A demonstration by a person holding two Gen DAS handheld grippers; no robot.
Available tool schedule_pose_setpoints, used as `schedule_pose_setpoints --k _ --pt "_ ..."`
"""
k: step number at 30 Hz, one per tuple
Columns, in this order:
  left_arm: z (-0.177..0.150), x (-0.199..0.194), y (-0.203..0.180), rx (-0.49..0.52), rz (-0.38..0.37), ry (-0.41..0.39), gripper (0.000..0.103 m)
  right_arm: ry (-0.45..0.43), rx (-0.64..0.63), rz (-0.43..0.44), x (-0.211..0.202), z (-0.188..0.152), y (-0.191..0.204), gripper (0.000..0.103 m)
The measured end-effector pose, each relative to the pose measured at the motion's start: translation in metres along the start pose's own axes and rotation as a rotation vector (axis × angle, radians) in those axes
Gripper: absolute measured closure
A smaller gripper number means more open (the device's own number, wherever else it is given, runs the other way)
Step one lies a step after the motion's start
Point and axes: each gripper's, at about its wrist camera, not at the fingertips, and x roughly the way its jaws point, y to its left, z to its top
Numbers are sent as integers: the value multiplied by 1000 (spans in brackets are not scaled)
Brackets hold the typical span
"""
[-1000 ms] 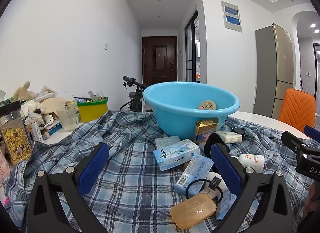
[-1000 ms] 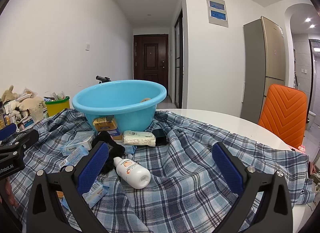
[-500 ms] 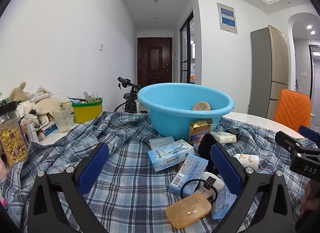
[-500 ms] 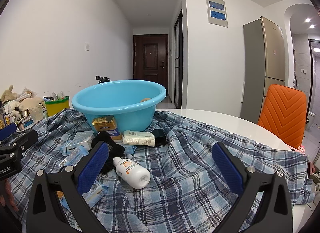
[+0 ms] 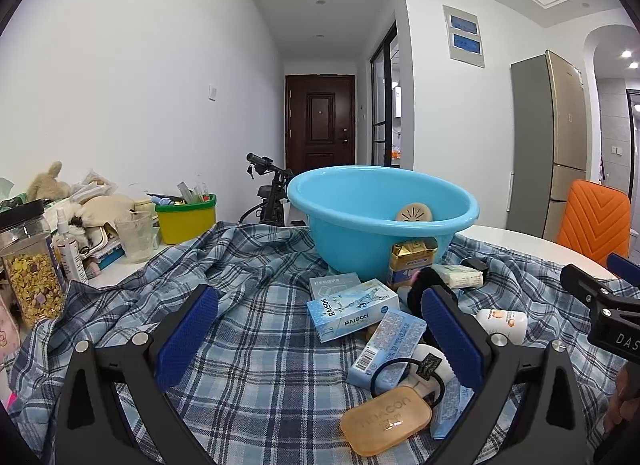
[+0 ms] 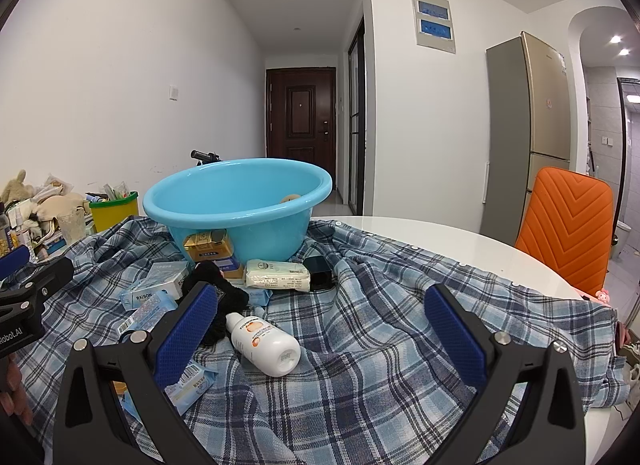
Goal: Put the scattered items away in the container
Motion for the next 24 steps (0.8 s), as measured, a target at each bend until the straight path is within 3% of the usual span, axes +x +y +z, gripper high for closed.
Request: schedule_pose_setpoints --k 14,19,24 --pt "-1 -1 -1 3 -10 -1 0 18 -1 -28 -2 0 -2 0" --pt "-1 0 -3 9 -19 0 0 38 -4 9 1 0 -3 0" --pt "-1 0 -4 10 -22 -1 0 33 27 -33 1 -1 -8 0"
